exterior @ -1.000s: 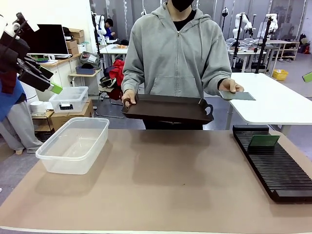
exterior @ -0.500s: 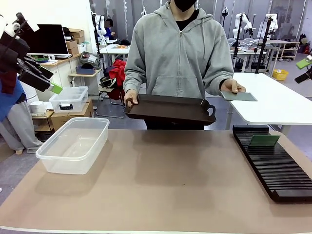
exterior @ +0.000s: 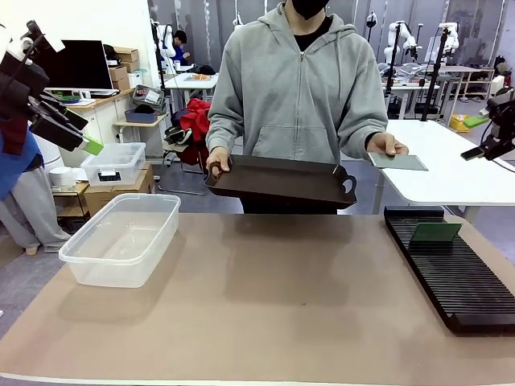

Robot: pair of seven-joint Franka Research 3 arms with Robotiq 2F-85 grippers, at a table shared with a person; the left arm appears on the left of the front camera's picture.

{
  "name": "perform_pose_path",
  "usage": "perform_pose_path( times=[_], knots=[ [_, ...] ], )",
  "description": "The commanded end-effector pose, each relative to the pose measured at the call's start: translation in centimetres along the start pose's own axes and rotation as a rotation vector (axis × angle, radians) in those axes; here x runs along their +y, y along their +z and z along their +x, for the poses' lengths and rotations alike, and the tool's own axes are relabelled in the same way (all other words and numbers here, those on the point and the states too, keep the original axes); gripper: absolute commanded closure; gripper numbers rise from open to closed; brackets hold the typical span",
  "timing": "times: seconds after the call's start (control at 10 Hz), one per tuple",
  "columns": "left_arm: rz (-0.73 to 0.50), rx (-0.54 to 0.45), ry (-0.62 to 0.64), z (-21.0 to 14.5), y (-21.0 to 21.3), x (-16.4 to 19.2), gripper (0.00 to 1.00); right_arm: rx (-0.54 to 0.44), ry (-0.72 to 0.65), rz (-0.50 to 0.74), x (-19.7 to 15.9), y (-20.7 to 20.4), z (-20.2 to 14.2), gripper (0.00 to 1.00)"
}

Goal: Sort PCBs into racks and boxes based on the side picked up.
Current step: Pick up the Blank PCB handed by the Human.

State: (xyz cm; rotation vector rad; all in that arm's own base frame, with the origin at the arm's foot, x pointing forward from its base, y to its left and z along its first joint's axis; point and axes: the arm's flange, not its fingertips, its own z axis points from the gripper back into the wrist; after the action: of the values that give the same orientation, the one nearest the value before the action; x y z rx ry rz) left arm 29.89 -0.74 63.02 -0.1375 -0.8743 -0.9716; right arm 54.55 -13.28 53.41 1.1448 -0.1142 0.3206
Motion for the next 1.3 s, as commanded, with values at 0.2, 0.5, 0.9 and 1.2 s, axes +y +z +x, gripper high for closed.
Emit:
perform_pose_path(
  times=[0.2,0.5,0.9,1.2],
  knots=[
    [-0.008,0.007,0.000,-0.2,-0.1,0.0,0.00,-0.004,0.004,0.002,1.2,0.5,-0.3,0.00],
    [-0.008,0.007,0.000,-0.2,-0.1,0.0,0.00,-0.021,-0.109,0.141,-2.3,-0.4,0.8,0.00],
    [-0.008,0.007,0.000,-0.2,-0.1,0.0,0.00,-0.022,-0.226,0.247,-5.0,-3.0,1.7,0.00],
    [-0.008,0.007,0.000,-0.2,-0.1,0.0,0.00,-0.015,-0.249,0.301,-6.9,-5.0,2.9,0.00]
  ],
)
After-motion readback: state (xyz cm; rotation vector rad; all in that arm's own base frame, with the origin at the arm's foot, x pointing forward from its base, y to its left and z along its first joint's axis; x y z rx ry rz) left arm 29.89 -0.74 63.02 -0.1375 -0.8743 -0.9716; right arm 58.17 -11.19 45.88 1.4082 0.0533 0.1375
